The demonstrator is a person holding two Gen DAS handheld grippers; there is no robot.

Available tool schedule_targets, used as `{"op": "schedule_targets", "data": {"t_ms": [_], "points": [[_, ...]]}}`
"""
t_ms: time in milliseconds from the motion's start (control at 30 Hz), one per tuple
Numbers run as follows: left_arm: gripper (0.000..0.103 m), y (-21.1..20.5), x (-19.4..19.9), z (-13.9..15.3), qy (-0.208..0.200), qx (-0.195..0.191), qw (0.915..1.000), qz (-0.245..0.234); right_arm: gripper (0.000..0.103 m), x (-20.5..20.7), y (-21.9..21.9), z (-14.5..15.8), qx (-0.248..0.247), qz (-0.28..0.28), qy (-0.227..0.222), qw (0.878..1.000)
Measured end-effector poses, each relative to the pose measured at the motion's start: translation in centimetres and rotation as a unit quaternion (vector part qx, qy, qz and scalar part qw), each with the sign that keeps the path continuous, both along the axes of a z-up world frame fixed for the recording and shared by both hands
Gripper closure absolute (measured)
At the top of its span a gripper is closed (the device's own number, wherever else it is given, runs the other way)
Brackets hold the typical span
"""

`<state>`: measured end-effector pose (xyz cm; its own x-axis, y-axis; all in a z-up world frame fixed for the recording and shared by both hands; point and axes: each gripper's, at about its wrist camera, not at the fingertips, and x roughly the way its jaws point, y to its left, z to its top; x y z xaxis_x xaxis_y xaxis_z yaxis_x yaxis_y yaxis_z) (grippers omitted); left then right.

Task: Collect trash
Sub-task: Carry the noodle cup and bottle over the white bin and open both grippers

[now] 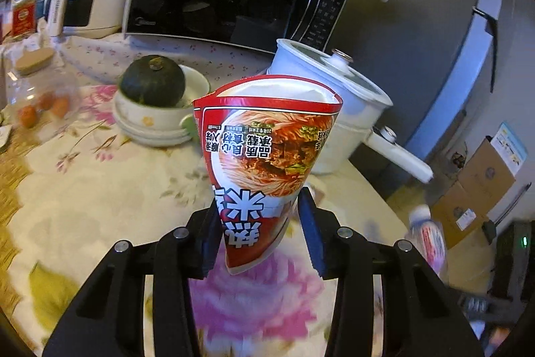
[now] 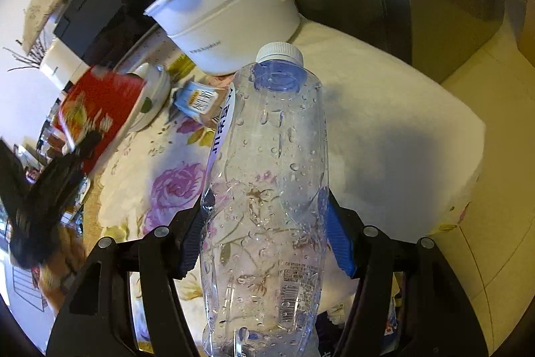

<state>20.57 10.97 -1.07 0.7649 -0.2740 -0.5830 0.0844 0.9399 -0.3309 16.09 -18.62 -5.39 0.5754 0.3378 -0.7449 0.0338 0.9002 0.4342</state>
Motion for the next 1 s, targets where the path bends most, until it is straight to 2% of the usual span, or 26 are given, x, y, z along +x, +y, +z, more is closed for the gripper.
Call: {"op": "schedule_targets", "data": {"t_ms": [100,200,333,567,767,833,1000], "points": [[0.06,0.3,-3.0,0.0,0.006,-0.01,0.9999,0.002,0.043,-1.5,0.0,0.7,-0.007,0.008,-0.01,1.0],[0.06,0.7,-5.9,-0.5,0.018,-0.036,0.9992,0.004,0.043,-3.3,-0.2,1.2,-0.013,0.01,-0.015,1.0],[0.059,0.4,-9.3,-1.4,0.03,-0.058,0.9979,-0.003,0.043,-6.4,-0.6,1.6,-0.053,0.011,-0.024,0.998],[0.059,-1.2,-12.1,-0.4,0.014,-0.077,0.9962,-0.037,0.043,-13.1,-2.1,0.8,-0.12,-0.006,-0.027,0.992],[0.059,-2.9,-13.1,-0.1,0.009,-0.078,0.9946,-0.069,0.041,-15.1,-2.2,-1.3,-0.171,-0.008,-0.007,0.985],[0.059,-3.5,-13.3,-0.2,0.012,-0.075,0.994,-0.078,0.031,-15.3,-2.6,-1.7,-0.181,-0.018,-0.002,0.983],[0.058,-4.7,-13.8,-0.7,0.023,-0.075,0.9916,-0.103,0.014,-15.1,-4.2,-1.4,-0.182,-0.069,-0.012,0.981]]}}
